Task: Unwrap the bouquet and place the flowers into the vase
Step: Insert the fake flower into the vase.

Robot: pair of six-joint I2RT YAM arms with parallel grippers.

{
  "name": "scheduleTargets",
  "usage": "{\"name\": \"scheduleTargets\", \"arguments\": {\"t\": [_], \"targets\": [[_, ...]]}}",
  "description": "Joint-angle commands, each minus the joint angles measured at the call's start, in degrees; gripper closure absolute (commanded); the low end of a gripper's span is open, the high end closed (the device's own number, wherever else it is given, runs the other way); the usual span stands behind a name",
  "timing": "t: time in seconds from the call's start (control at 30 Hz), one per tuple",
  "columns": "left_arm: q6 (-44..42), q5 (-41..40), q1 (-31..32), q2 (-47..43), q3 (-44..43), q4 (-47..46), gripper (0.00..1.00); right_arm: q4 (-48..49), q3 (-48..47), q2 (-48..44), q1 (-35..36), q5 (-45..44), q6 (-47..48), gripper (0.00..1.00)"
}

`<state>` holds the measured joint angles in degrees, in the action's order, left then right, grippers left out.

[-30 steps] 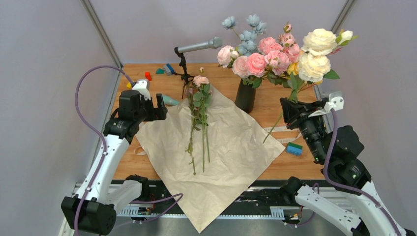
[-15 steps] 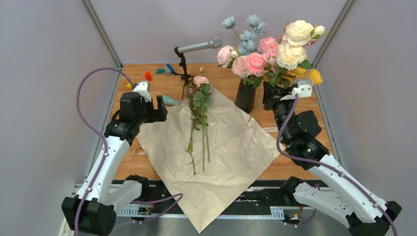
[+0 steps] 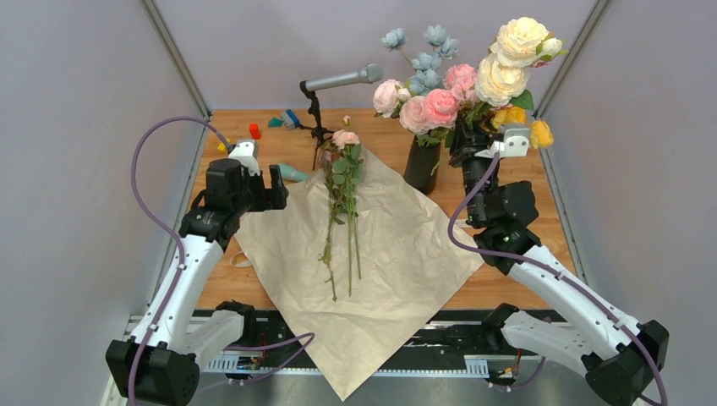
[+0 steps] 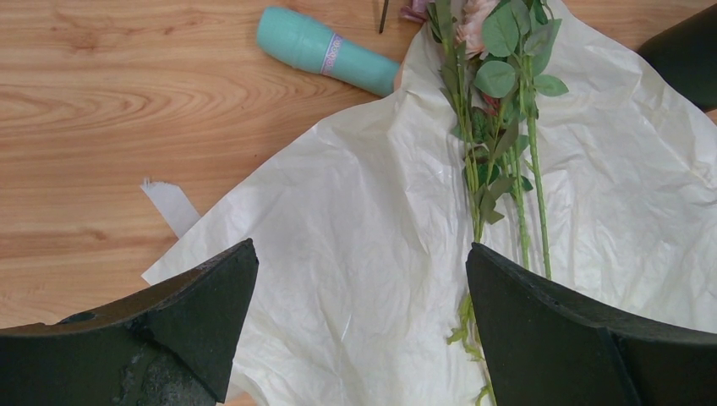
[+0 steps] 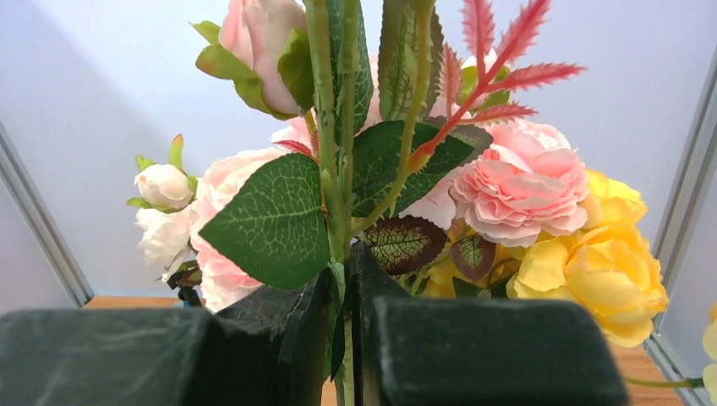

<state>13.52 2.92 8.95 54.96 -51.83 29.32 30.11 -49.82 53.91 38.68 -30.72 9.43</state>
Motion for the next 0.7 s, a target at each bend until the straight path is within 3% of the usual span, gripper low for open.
{"name": "scheduleTargets", "arguments": {"t": [0.0,0.67], "targets": [[-1.21,0.24,-0.22,-1.17,0.04,-2.17,0.00,7.40,-1.36,1.34,-1.13,1.38,2.32,1.00],[-1.04,0.95,-0.24,-1.29,0.33,-2.34,0.00,9.63,-6.55,5.92,-3.29,2.70,-0.38,1.00]]}}
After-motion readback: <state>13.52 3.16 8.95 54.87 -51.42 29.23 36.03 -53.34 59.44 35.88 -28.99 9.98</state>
